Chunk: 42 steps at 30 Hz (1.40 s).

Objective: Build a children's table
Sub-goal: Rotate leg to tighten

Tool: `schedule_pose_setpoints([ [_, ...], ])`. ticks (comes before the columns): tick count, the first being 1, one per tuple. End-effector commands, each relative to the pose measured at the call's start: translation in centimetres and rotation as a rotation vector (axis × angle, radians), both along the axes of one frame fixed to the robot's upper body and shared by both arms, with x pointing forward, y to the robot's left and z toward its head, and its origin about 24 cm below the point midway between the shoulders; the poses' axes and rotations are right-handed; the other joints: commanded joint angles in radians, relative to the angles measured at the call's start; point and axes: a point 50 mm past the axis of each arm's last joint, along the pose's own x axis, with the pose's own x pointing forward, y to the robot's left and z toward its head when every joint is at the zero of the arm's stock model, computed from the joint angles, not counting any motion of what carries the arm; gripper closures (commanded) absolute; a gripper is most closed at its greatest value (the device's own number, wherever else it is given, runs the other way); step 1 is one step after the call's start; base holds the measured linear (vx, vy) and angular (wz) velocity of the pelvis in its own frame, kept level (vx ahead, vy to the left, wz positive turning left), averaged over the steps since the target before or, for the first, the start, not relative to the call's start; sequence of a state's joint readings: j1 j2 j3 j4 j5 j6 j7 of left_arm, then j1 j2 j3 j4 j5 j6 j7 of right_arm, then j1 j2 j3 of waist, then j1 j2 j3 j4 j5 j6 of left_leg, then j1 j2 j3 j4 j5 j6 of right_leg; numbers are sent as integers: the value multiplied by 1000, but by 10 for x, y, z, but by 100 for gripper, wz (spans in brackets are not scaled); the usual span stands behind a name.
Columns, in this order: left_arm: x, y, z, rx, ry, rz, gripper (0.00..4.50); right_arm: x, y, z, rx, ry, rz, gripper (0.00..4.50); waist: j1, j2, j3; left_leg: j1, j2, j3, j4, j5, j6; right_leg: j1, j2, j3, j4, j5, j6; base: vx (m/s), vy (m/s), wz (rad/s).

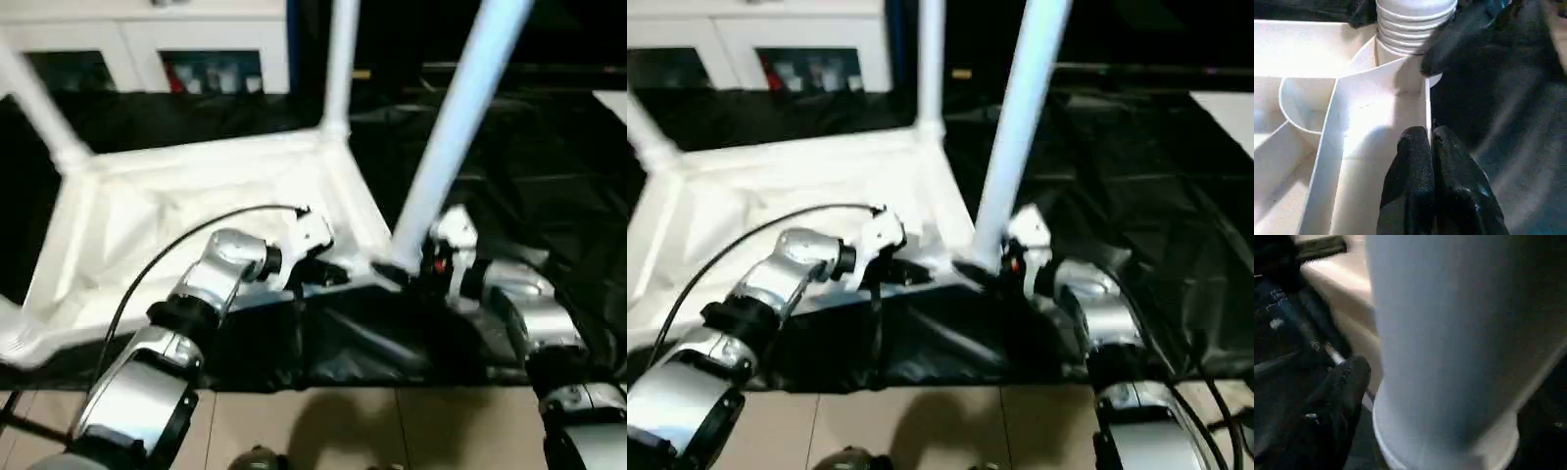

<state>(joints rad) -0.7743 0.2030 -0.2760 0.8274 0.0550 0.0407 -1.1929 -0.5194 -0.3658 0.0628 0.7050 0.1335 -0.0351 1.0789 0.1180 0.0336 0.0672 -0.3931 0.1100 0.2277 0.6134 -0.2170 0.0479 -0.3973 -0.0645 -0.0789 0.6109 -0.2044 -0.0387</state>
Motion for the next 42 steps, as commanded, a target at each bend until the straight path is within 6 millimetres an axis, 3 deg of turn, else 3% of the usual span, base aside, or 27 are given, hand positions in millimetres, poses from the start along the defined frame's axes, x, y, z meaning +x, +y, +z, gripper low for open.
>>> schedule_pose_setpoints([
  [1,-2,-17,20,-69,-77,-116,450,-13,13,-14,-41,84,144,98,0,-3,-73,37,161,-77,-79,-144,68,45,-145,73,-56,-3,-283,0,0,0],
  [4,-3,-12,19,-58,-68,-143,450,-18,11,-11,-45,89,191,130,2,-2,-75,34,161,-78,-79,-125,68,46,-148,72,-53,22,-283,0,0,0],
  [6,-4,-8,18,-50,-58,-164,450,-22,10,-8,-47,88,222,145,5,-7,-77,32,160,-77,-76,-112,76,47,-150,72,-52,36,-283,0,0,0],
  [9,-5,-5,18,-47,-56,-170,450,-25,10,-8,-45,89,238,166,10,-4,-78,31,161,-79,-74,-102,82,47,-152,71,-50,35,-279,0,0,0],
  [18,-8,-2,13,-46,-42,-188,450,-35,10,-12,-36,124,266,173,20,-5,-78,34,161,-78,-73,-113,66,45,-151,70,-53,4,-270,0,0,0],
  [22,-4,-6,11,-55,-45,-110,450,-27,14,-16,7,125,135,173,18,-5,-77,33,162,-79,-75,-116,58,43,-150,69,-53,-4,-269,0,0,0],
  [23,0,-10,11,-59,-63,-60,450,-19,15,-17,15,115,35,173,17,-9,-77,34,162,-79,-76,-125,50,43,-152,70,-55,-21,-269,0,0,0],
  [25,0,-10,11,-59,-63,-60,450,-19,15,-17,15,115,35,174,14,-6,-73,34,160,-80,-77,-153,33,41,-154,71,-62,-69,-269,0,0,0],
  [27,11,-21,14,-58,-103,80,450,-2,22,-25,18,100,-205,174,5,-6,-70,36,159,-84,-82,-186,-7,40,-157,74,-70,-140,-258,0,0,0],
  [29,19,-31,16,-57,-122,186,450,4,30,-31,9,104,-311,174,-15,-6,-66,44,157,-89,-89,-262,-61,40,-158,70,-82,-239,-243,0,0,0],
  [31,23,-38,18,-65,-129,258,450,8,36,-35,-4,109,-388,174,-21,-2,-65,47,159,-91,-92,-279,-78,40,-160,69,-85,-243,-240,0,0,0],
  [32,24,-42,18,-69,-134,289,450,10,39,-38,-8,117,-432,174,-29,-5,-68,45,158,-91,-94,-274,-85,45,-160,70,-80,-192,-244,0,0,0],
  [33,25,-47,19,-75,-135,310,450,12,42,-40,0,136,-473,174,-32,-1,-68,44,158,-90,-94,-265,-83,44,-159,71,-78,-165,-249,0,0,0],
  [35,23,-53,18,-89,-131,309,450,13,48,-42,21,156,-502,174,-36,-1,-71,39,151,-84,-88,-224,-50,49,-160,70,-73,-81,-265,0,0,0],
  [39,17,-64,17,-109,-116,254,450,16,60,-39,45,113,-484,174,-32,-2,-71,34,151,-84,-82,-199,-11,55,-165,69,-76,-71,-266,0,0,0],
  [41,16,-64,16,-109,-117,232,450,16,60,-37,47,100,-461,105,-33,0,-70,37,158,-86,-89,-213,-11,54,-156,66,-73,-88,-260,0,0,0],
  [42,15,-64,16,-107,-118,221,450,16,60,-36,48,96,-449,105,-34,1,-70,38,159,-86,-91,-217,-13,53,-155,65,-73,-85,-259,0,0,0],
])
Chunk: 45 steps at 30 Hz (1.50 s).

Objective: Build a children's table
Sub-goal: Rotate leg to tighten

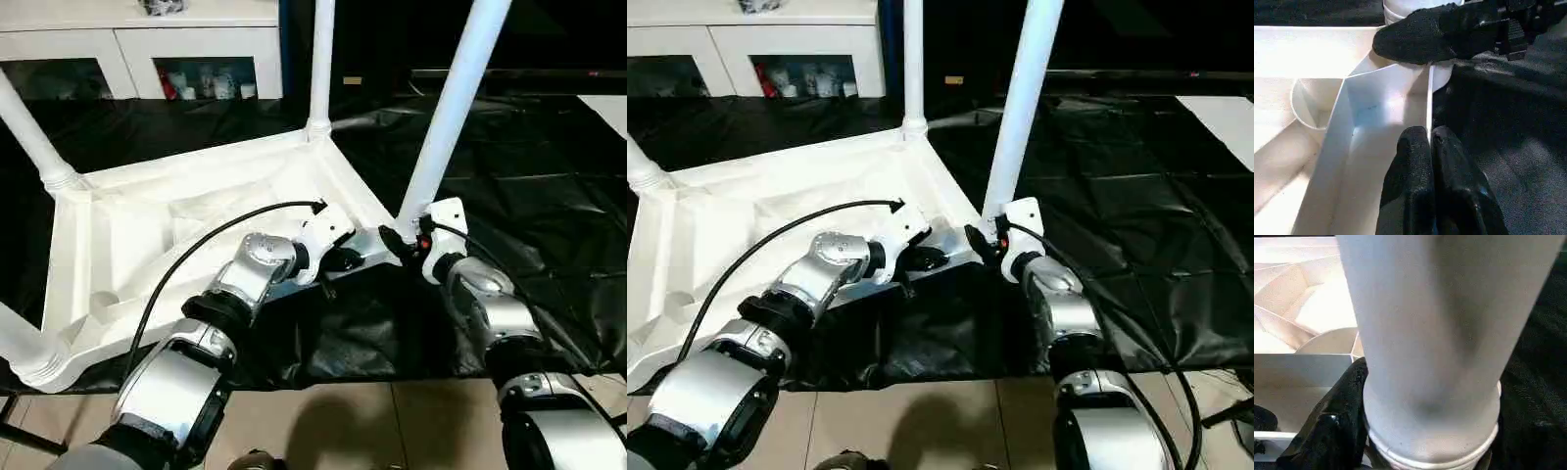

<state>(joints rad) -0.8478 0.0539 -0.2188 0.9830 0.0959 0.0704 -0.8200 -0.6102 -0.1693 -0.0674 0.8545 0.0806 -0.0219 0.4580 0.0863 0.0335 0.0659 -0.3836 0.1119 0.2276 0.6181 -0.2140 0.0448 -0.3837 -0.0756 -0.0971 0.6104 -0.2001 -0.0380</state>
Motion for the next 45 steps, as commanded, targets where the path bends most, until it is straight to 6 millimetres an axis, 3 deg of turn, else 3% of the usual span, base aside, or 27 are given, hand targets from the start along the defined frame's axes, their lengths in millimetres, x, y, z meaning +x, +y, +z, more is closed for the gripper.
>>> schedule_pose_setpoints([
  [1,0,-30,23,-76,-76,-86,450,-16,38,-25,22,116,167,105,-4,2,-69,30,158,-86,-97,-224,-13,38,-143,83,-71,-86,-260,0,0,0],
  [6,-4,-18,20,-62,-77,-172,450,-17,26,-16,-26,59,279,57,-2,1,-71,25,153,-83,-92,-204,3,45,-148,84,-65,-26,-277,0,0,0],
  [8,-6,-12,18,-54,-66,-216,450,-20,21,-12,-22,40,348,57,2,1,-72,20,155,-81,-88,-174,35,47,-148,81,-61,10,-280,0,0,0],
  [12,-11,-3,16,-47,-41,-291,450,-30,14,-8,-25,23,484,57,10,1,-70,20,160,-79,-88,-176,58,44,-146,80,-61,-2,-281,0,0,0],
  [15,-17,6,15,-48,-16,-380,450,-42,6,-4,-38,27,629,57,15,1,-68,21,163,-81,-89,-205,54,44,-149,81,-65,-52,-276,0,0,0],
  [18,-19,15,14,-26,1,-427,450,-53,-2,-1,-35,60,758,57,22,3,-64,31,165,-80,-96,-251,26,36,-143,82,-75,-128,-266,0,0,0],
  [22,-20,21,13,-10,15,-452,450,-58,-6,1,-40,78,818,82,30,5,-65,31,166,-82,-98,-253,-4,35,-147,84,-72,-128,-265,0,0,0],
  [27,-22,29,14,-2,38,-491,450,-65,-9,5,-31,102,895,125,33,3,-68,27,165,-82,-97,-227,5,39,-149,83,-66,-79,-273,0,0,0],
  [30,-24,35,12,10,56,-510,450,-70,-9,4,-37,127,938,144,36,2,-66,26,164,-81,-95,-229,8,37,-151,83,-70,-101,-268,0,0,0],
  [34,-24,37,12,12,59,-506,450,-72,-7,3,-31,134,947,163,35,3,-64,29,167,-84,-99,-257,-12,34,-151,84,-75,-160,-257,0,0,0],
  [37,-22,34,12,-3,43,-469,450,-71,-3,2,-13,130,914,167,35,2,-65,30,167,-84,-99,-252,-21,34,-152,85,-74,-154,-259,0,0,0],
  [40,-18,29,14,-20,17,-408,450,-64,0,-2,-8,120,808,168,32,1,-62,27,165,-83,-99,-255,-22,32,-153,86,-75,-159,-260,0,0,0],
  [43,-7,16,17,-39,-23,-259,450,-49,6,-10,-36,111,599,170,23,-3,-58,32,162,-87,-97,-292,-49,27,-158,89,-88,-250,-248,0,0,0],
  [44,-3,10,19,-38,-40,-204,450,-41,9,-13,-35,113,483,170,16,-1,-59,38,161,-94,-98,-314,-75,23,-159,90,-94,-315,-233,0,0,0],
  [45,0,6,20,-39,-45,-172,450,-37,10,-15,-31,116,426,170,12,-1,-58,37,160,-96,-100,-315,-82,24,-157,89,-94,-320,-229,0,0,0],
])
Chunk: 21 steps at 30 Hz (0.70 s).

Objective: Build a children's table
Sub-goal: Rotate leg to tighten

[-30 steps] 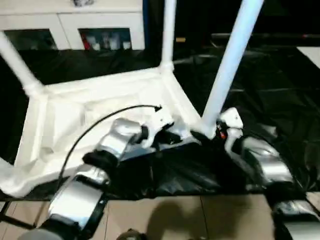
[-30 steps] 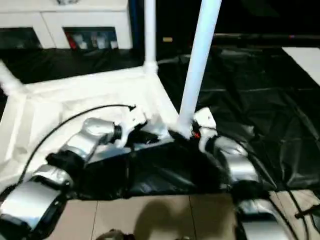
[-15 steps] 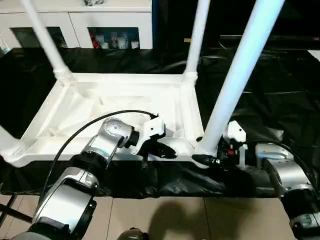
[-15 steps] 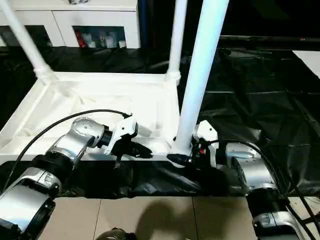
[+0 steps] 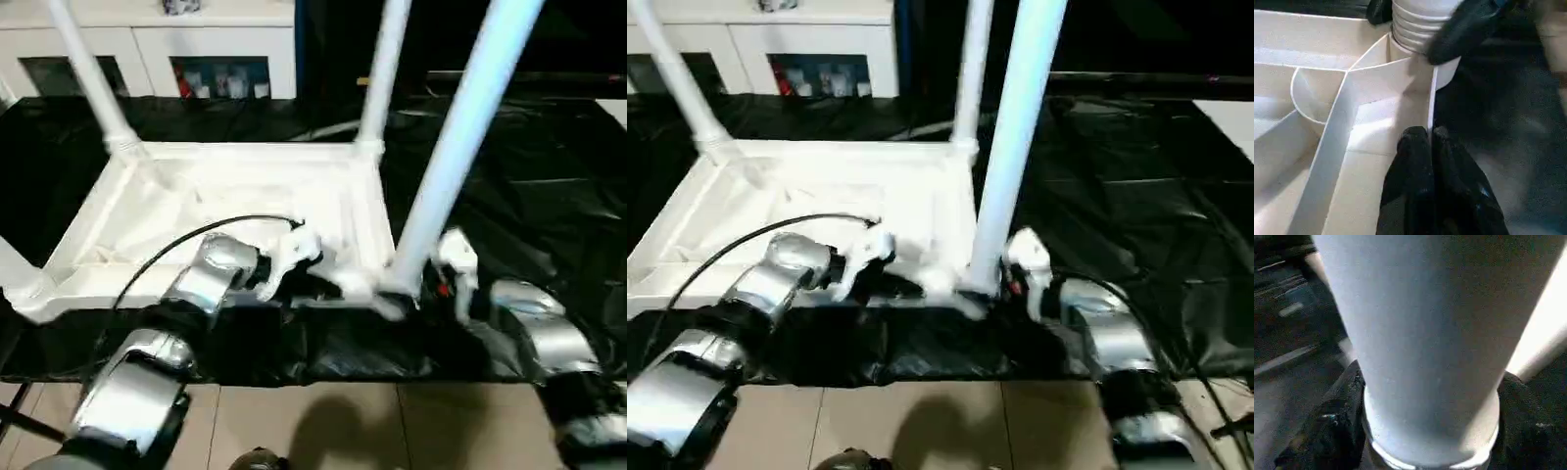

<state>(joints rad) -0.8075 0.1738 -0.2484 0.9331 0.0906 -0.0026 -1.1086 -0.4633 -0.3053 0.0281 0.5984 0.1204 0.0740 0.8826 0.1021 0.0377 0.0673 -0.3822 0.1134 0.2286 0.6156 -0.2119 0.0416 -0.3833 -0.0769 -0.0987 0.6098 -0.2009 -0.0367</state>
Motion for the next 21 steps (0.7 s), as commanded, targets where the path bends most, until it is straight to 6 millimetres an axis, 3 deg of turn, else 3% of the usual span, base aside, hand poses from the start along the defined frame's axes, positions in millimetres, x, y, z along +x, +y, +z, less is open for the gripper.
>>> schedule_pose_setpoints([
  [1,10,-31,20,-84,-82,83,450,-1,26,-22,-17,75,-48,170,-12,-6,-59,31,159,-100,-101,-324,-88,25,-154,89,-93,-322,-222,0,0,0],
  [4,15,-41,22,-96,-93,169,450,6,30,-26,-8,88,-154,171,-19,-4,-63,33,157,-95,-100,-315,-84,28,-152,91,-91,-254,-228,0,0,0],
  [5,16,-46,23,-104,-99,214,450,9,33,-28,2,100,-222,171,-21,-4,-68,29,155,-91,-98,-265,-66,32,-151,91,-81,-157,-250,0,0,0],
  [8,15,-57,24,-118,-115,241,450,14,42,-30,-7,96,-290,171,-21,-5,-70,24,148,-83,-90,-206,-24,37,-149,88,-73,-51,-274,0,0,0],
  [9,14,-59,24,-121,-115,235,450,14,44,-30,-4,89,-286,171,-20,-9,-71,22,146,-82,-88,-195,-11,41,-152,88,-73,-43,-274,0,0,0],
  [11,13,-60,24,-124,-114,226,450,14,46,-30,7,84,-278,101,-16,-6,-71,21,149,-83,-87,-174,23,43,-150,85,-74,-50,-266,0,0,0],
  [13,12,-62,22,-121,-112,209,450,15,48,-29,16,76,-270,98,-17,-5,-69,23,152,-83,-91,-192,24,39,-145,84,-75,-80,-261,0,0,0],
  [17,8,-58,17,-105,-114,161,450,18,50,-22,-10,1,-216,56,-21,-2,-69,28,154,-85,-96,-233,-10,36,-145,85,-76,-106,-260,0,0,0],
  [20,7,-52,18,-109,-116,109,450,14,48,-18,1,-25,-112,56,-21,-5,-71,22,151,-83,-92,-209,12,44,-149,86,-71,-59,-269,0,0,0],
  [21,6,-49,18,-109,-115,91,450,12,47,-16,4,-32,-72,56,-20,-6,-72,19,150,-81,-88,-183,33,46,-149,84,-68,-26,-274,0,0,0],
])
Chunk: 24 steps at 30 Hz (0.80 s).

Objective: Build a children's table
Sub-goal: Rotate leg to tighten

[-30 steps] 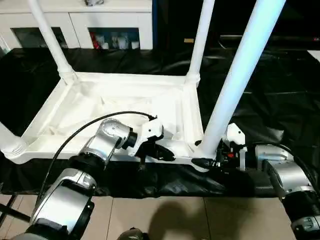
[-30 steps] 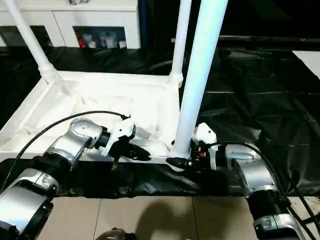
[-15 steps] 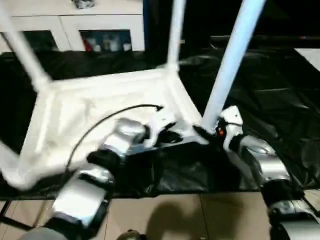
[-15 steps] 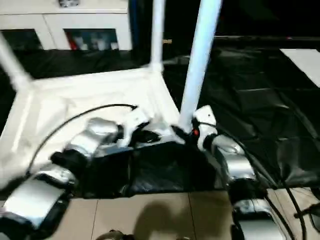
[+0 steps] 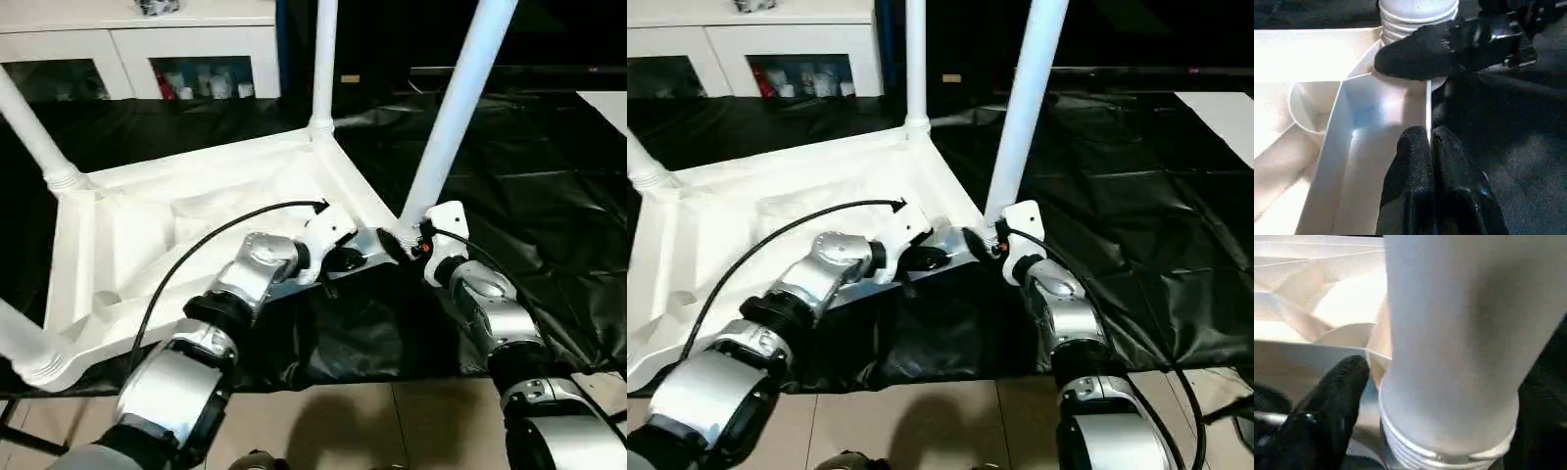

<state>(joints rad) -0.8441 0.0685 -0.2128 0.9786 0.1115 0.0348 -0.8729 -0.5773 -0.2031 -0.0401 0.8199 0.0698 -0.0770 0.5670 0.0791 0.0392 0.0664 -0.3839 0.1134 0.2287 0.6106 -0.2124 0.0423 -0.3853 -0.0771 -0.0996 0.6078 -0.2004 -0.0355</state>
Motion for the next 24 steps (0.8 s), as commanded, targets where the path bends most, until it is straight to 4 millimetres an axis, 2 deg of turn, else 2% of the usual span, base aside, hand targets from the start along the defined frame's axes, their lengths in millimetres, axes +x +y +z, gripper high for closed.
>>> schedule_pose_setpoints([
  [1,-2,-18,18,-67,-69,-105,450,-16,36,-13,-10,53,271,56,4,-7,-72,19,151,-81,-81,-168,42,49,-147,84,-63,-9,-278,0,0,0],
  [2,-3,-16,17,-65,-62,-128,450,-18,35,-12,-9,48,315,56,6,-9,-74,16,152,-79,-78,-136,75,49,-145,81,-58,23,-279,0,0,0],
  [5,-8,-9,16,-56,-45,-204,450,-24,29,-8,1,45,414,56,13,-9,-74,14,154,-77,-74,-132,104,48,-144,78,-57,12,-281,0,0,0],
  [6,-9,-6,15,-53,-43,-226,450,-26,26,-8,2,49,448,56,16,-8,-73,15,155,-78,-74,-143,104,46,-145,79,-60,-10,-281,0,0,0],
  [10,-14,1,13,-55,-16,-293,450,-36,17,-6,16,87,581,56,22,-4,-68,20,160,-80,-82,-197,72,43,-141,80,-68,-95,-274,0,0,0],
  [14,-19,8,12,-55,10,-358,450,-47,10,-5,14,138,717,79,30,-5,-69,26,163,-79,-85,-205,49,39,-142,82,-66,-91,-277,0,0,0],
  [19,-21,19,11,-35,40,-404,450,-58,5,-5,-22,179,820,119,43,-7,-69,24,161,-80,-84,-196,42,41,-148,83,-68,-110,-264,0,0,0],
  [24,-23,26,11,-26,61,-428,450,-63,2,-4,-26,206,873,145,42,-7,-69,24,163,-82,-86,-205,33,39,-147,84,-69,-129,-260,0,0,0],
])
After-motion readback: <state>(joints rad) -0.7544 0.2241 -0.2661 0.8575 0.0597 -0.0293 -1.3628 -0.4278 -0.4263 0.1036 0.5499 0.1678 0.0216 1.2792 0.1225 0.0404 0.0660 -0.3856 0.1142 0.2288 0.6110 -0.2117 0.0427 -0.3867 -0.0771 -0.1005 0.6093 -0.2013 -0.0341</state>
